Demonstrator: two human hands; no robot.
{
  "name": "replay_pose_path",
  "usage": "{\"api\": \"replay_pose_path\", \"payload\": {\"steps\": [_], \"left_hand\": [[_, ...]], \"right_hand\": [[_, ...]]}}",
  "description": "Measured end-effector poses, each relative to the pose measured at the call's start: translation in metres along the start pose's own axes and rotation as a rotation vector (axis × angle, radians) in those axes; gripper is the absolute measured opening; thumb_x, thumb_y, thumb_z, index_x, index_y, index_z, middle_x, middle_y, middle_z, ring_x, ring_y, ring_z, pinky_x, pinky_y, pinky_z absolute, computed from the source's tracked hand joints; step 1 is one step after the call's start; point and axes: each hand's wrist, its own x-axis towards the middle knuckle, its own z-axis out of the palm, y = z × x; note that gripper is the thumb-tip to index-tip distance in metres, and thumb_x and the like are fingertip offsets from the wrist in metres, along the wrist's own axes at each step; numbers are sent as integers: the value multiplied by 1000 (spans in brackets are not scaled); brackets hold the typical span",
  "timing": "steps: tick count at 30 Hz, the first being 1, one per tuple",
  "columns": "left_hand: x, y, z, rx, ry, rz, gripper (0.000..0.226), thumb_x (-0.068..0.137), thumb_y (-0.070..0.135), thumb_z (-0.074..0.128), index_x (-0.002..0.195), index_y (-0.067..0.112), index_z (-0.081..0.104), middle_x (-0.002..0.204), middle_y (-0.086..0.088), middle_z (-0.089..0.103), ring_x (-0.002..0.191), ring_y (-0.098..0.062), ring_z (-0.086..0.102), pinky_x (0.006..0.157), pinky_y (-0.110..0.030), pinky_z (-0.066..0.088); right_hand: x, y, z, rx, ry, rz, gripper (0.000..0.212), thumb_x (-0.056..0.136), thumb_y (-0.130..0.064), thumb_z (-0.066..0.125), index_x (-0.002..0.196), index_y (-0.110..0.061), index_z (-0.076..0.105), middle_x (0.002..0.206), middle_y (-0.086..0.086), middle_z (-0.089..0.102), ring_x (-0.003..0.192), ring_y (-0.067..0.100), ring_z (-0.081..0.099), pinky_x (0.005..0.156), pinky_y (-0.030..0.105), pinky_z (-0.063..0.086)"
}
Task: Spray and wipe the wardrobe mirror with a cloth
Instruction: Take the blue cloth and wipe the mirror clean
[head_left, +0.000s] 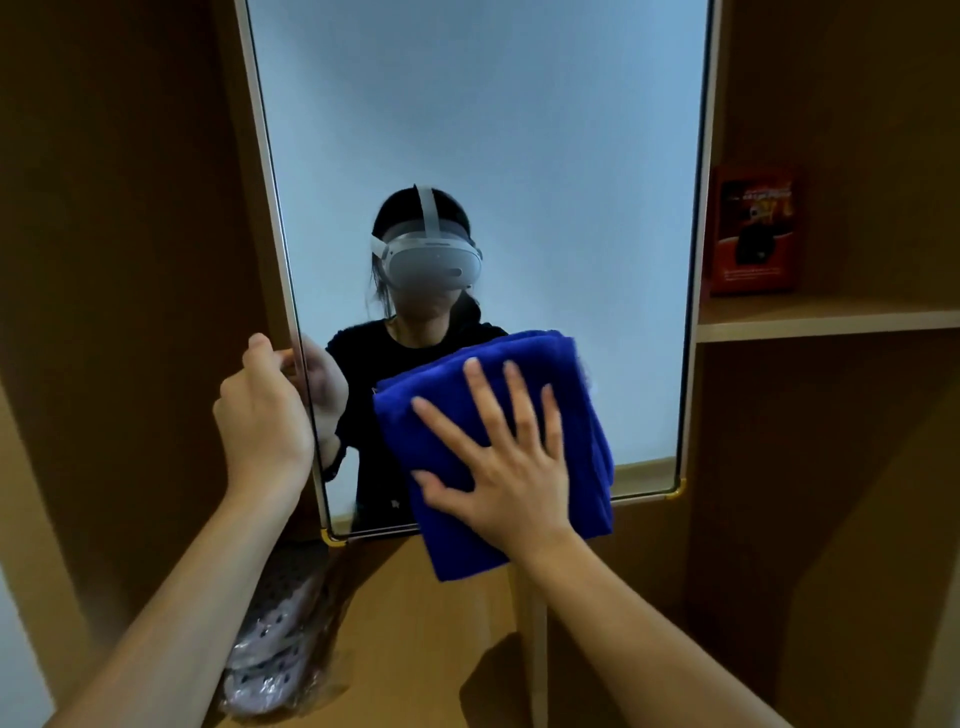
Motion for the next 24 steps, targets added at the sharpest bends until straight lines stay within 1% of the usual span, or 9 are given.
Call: {"api": "replay_pose_path", "payload": {"steps": [2,5,7,9,12,15,18,22,24], "left_hand": [[0,2,0,7,2,16,54,103,41,24,67,26,60,74,3,62,75,-11,57,74,-34,41],[1,1,0,10,-1,24,54,103,39,24,64,29,61,72,6,61,73,-4,55,79,-34,42],[2,-2,0,28,-9,40,55,102,40,23,67,26,63,74,4,63,77,-10,58,82,-38,44],[3,-3,0,60,-9,61,59,101,41,22,75,13,66,76,-2,64,84,-21,60,88,-45,46],[3,-5,0,98,-11,75,62,100,41,21,80,2,64,76,-5,63,90,-30,59,92,-52,45],[3,-4,2,98,-14,70,60,100,42,20,84,5,65,80,-5,63,98,-32,59,93,-54,44],[2,-3,2,110,-22,88,61,102,42,20,86,7,67,89,-10,66,99,-31,59,93,-49,44],[2,0,2,126,-54,109,52,104,40,22,74,19,60,79,-4,63,90,-29,60,82,-47,45],[4,1,3,117,-50,106,52,103,42,23,72,20,59,78,-1,63,88,-27,61,82,-48,46]], "right_hand": [[-7,22,-1,3,-8,56,67,87,-70,40,148,-46,25,160,2,16,149,31,9,118,56,8],[-19,56,-3,-23,-24,168,70,87,-70,38,149,-44,20,160,5,13,148,34,9,118,57,8],[-23,75,-6,-26,-33,226,75,86,-69,39,151,-45,13,161,7,10,148,35,6,118,57,7],[-24,89,-9,-17,-42,249,77,85,-68,39,152,-46,7,161,7,8,149,34,3,118,57,5],[-11,100,-14,0,-47,259,76,85,-66,38,152,-45,8,162,7,5,149,33,1,119,56,3],[24,108,-23,11,-10,304,73,87,-67,36,151,-43,13,162,7,7,149,32,2,119,55,2],[84,121,-38,15,20,311,71,88,-68,34,151,-43,14,163,6,8,149,31,2,119,54,1],[173,140,-62,-8,45,300,69,91,-70,25,152,-43,10,164,4,4,150,30,0,119,54,1],[193,143,-66,-15,58,309,68,92,-70,20,153,-41,9,164,4,4,150,30,0,119,54,0]]}}
